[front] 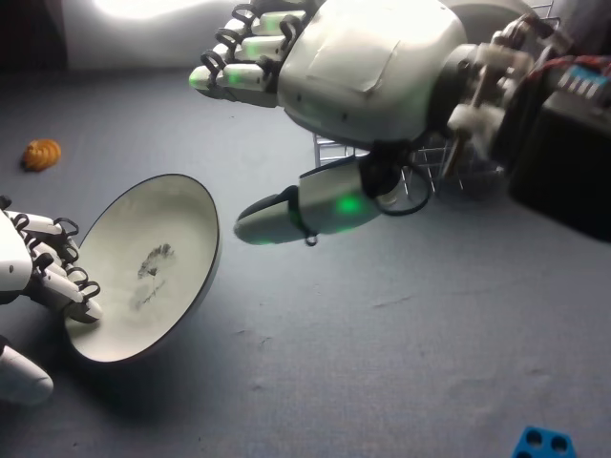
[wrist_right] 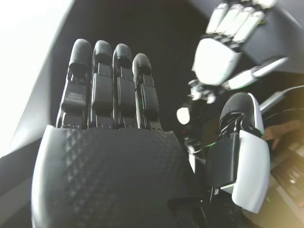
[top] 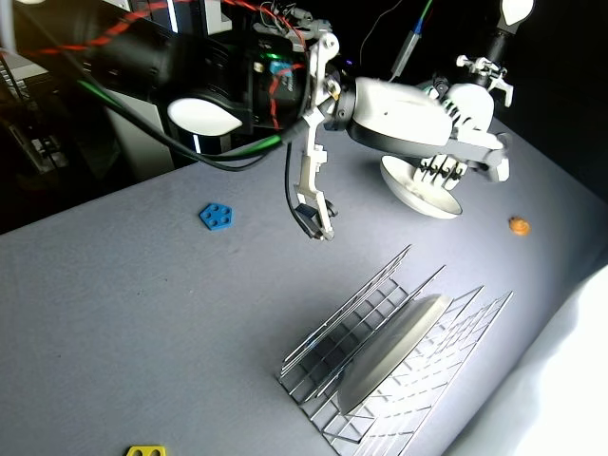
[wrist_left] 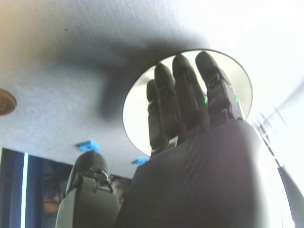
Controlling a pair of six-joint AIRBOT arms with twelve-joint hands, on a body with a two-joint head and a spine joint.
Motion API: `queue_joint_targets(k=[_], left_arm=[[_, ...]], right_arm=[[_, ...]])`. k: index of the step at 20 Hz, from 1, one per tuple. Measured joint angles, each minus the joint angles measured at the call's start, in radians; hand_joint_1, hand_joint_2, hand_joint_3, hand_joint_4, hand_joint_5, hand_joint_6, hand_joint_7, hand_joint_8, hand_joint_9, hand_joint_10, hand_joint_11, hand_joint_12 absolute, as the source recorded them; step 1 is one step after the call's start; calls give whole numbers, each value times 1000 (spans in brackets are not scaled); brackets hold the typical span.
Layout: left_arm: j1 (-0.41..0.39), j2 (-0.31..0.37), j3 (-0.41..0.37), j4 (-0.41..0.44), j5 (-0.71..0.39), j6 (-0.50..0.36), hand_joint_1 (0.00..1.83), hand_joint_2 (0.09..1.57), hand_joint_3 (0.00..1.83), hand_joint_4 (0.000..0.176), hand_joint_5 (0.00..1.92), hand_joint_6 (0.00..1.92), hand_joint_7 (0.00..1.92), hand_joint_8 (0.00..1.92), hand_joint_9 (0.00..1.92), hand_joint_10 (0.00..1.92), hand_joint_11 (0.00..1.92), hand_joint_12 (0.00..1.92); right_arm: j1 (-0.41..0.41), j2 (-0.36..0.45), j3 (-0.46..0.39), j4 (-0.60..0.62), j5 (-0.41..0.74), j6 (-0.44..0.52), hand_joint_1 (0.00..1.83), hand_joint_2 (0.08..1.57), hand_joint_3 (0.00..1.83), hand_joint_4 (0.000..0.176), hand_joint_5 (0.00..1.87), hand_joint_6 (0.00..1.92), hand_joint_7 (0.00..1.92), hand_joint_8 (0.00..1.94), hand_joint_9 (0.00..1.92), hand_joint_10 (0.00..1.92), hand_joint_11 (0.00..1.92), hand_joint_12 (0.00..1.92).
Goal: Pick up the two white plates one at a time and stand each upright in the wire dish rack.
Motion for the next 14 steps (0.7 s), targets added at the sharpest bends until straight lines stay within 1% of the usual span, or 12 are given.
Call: queue_joint_targets(k=[1,2,4,7,8,9,10,12,13,14], left_arm=[[0,0,0,0,0,0,0,1116,0,0,423,2,532,6,428,5,0,580],[0,0,0,0,0,0,0,1116,0,0,427,3,533,5,430,5,0,585],[0,0,0,0,0,0,0,1121,2,0,416,1,516,2,415,2,0,552],[3,-2,0,-2,1,0,0,1120,1,0,443,7,551,11,434,6,0,569],[3,-2,0,-4,1,0,0,1122,2,0,438,4,547,8,430,4,0,570],[3,-2,0,-4,0,0,0,1123,2,0,442,5,551,9,436,6,0,570],[3,-2,0,-4,0,0,0,1119,0,0,440,4,553,9,437,6,0,568],[3,-4,0,-4,1,0,0,1125,2,0,460,6,574,10,454,8,0,582],[3,-6,0,-8,2,0,0,1126,3,0,461,6,575,10,454,8,0,582],[3,-6,0,-8,2,0,0,1126,3,0,461,6,575,10,454,8,0,582]], right_arm=[[-18,-18,2,5,17,-31,0,935,0,0,323,6,341,7,306,8,0,656],[-34,-35,2,11,21,-51,0,926,0,0,325,3,338,3,302,4,0,622],[-60,-81,11,8,22,-92,0,939,1,0,344,5,366,8,336,11,0,707],[-80,-180,73,-2,28,-152,0,957,6,0,335,0,371,3,338,6,0,742],[-84,-198,94,-2,32,-167,0,960,5,0,313,1,350,2,319,3,0,691],[-87,-215,120,-7,31,-179,0,970,5,0,323,4,360,5,330,6,0,711],[-94,-230,153,-27,28,-182,75,961,0,0,341,6,381,6,358,10,0,794],[-106,-251,190,-57,34,-183,184,985,6,0,314,0,359,0,344,1,0,759],[-121,-277,225,-86,34,-182,196,990,6,0,310,0,356,0,343,1,0,754],[-128,-288,237,-104,29,-183,196,990,6,0,310,0,356,0,343,1,0,754]])
